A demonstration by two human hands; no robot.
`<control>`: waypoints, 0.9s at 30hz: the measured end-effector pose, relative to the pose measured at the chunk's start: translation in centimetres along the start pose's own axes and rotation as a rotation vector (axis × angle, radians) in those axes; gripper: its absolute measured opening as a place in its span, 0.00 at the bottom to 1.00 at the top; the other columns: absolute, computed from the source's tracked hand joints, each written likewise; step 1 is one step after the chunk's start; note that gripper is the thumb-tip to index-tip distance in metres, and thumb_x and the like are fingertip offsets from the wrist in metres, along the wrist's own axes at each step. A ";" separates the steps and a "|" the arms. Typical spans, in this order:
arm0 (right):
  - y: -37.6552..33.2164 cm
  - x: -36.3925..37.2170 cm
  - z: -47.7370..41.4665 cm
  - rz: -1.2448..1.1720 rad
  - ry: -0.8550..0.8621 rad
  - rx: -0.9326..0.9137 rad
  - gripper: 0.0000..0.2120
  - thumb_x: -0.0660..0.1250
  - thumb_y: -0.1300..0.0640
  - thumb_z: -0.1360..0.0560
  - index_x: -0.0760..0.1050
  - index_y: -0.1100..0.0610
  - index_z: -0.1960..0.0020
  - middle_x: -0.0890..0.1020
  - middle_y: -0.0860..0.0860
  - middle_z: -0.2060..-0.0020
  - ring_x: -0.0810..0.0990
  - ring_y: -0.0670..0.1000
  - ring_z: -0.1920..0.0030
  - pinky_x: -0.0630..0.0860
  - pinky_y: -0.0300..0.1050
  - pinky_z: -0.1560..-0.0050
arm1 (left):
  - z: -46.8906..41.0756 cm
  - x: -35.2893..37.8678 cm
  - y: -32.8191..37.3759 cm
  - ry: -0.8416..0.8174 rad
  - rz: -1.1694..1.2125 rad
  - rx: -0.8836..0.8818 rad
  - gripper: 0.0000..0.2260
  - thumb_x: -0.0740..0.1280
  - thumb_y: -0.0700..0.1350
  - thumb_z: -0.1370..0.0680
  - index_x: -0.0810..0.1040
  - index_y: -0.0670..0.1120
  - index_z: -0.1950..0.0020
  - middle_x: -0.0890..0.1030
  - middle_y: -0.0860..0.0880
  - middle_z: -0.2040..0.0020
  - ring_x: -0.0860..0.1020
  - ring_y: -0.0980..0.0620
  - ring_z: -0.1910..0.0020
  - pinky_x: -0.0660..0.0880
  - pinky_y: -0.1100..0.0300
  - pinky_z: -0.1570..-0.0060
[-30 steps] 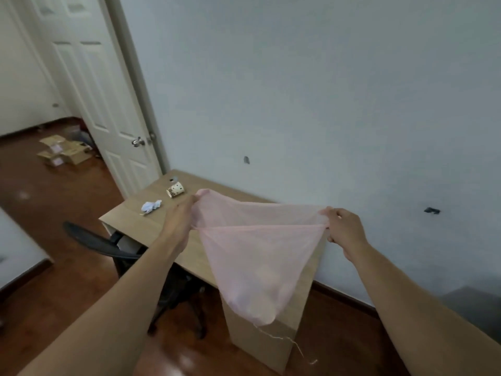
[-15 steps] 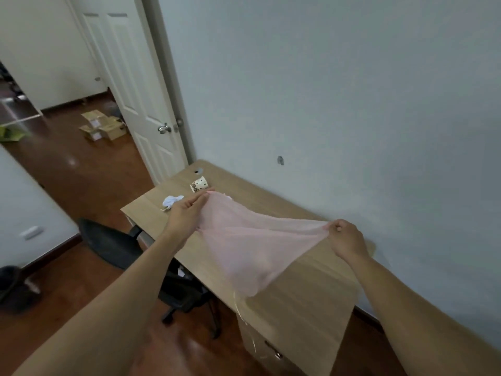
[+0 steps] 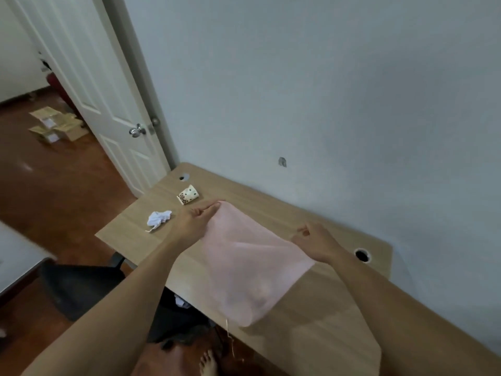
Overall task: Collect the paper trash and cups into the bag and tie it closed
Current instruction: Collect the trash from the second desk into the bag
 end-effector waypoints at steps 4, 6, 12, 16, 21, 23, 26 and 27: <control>-5.9 4.9 -3.0 0.136 -0.066 -0.028 0.42 0.72 0.27 0.25 0.67 0.43 0.17 0.68 0.53 0.20 0.65 0.59 0.18 0.67 0.63 0.20 | -4.0 -2.8 -0.7 -0.161 0.032 0.107 0.10 0.69 0.56 0.14 0.88 0.62 0.35 0.86 0.64 0.35 0.81 0.65 0.31 0.76 0.68 0.35; -8.9 7.0 -4.7 0.171 -0.002 -0.040 0.43 0.70 0.25 0.24 0.64 0.41 0.15 0.67 0.52 0.18 0.63 0.59 0.18 0.65 0.63 0.20 | -6.0 -4.4 -1.4 -0.227 0.035 0.137 0.10 0.69 0.53 0.13 0.88 0.59 0.35 0.86 0.63 0.35 0.81 0.64 0.31 0.74 0.71 0.35; -14.6 12.1 -8.3 0.096 -0.042 0.018 0.30 0.60 0.27 0.17 0.74 0.43 0.23 0.81 0.49 0.27 0.77 0.60 0.26 0.72 0.61 0.26 | -10.5 -8.4 -4.3 -0.337 0.092 0.154 0.11 0.69 0.50 0.13 0.89 0.53 0.34 0.87 0.61 0.36 0.82 0.64 0.32 0.73 0.76 0.39; -16.0 13.8 -9.9 -0.051 0.116 -0.012 0.13 0.63 0.51 0.11 0.81 0.55 0.48 0.86 0.57 0.49 0.84 0.62 0.44 0.76 0.52 0.47 | -13.0 -10.5 -7.2 -0.282 0.052 0.106 0.11 0.68 0.51 0.13 0.90 0.53 0.37 0.89 0.61 0.40 0.84 0.62 0.37 0.75 0.73 0.42; -16.2 13.9 -11.1 -0.135 0.233 0.073 0.20 0.64 0.52 0.12 0.71 0.52 0.62 0.78 0.48 0.66 0.78 0.57 0.57 0.67 0.51 0.62 | -16.0 -11.6 -10.7 -0.215 0.011 0.028 0.09 0.71 0.52 0.14 0.90 0.54 0.40 0.89 0.63 0.43 0.83 0.68 0.42 0.75 0.70 0.42; -15.6 13.4 -11.1 -0.138 0.281 0.127 0.25 0.64 0.46 0.12 0.69 0.55 0.65 0.76 0.49 0.70 0.77 0.57 0.62 0.67 0.46 0.65 | -16.9 -11.5 -11.5 -0.226 0.051 -0.049 0.08 0.74 0.54 0.17 0.90 0.56 0.40 0.89 0.61 0.46 0.83 0.67 0.48 0.74 0.71 0.47; -14.3 12.3 -11.1 -0.104 0.335 0.207 0.27 0.63 0.41 0.13 0.74 0.56 0.65 0.83 0.54 0.65 0.81 0.58 0.58 0.68 0.51 0.61 | -18.2 -11.1 -12.4 -0.394 0.021 -0.100 0.15 0.82 0.51 0.24 0.86 0.67 0.42 0.79 0.56 0.55 0.79 0.57 0.57 0.72 0.70 0.60; -13.7 11.9 -11.0 -0.084 0.348 0.231 0.27 0.63 0.40 0.12 0.76 0.56 0.63 0.86 0.57 0.60 0.83 0.60 0.54 0.69 0.50 0.58 | -18.7 -10.9 -12.8 -0.459 -0.049 -0.091 0.19 0.84 0.50 0.26 0.85 0.70 0.42 0.79 0.52 0.55 0.78 0.54 0.57 0.72 0.70 0.60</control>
Point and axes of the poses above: each hand's wrist, its own z-axis away from the middle knuckle, its own x-axis out of the palm, y = z × x, the point moved 3 cm from there along -z, towards the middle knuckle
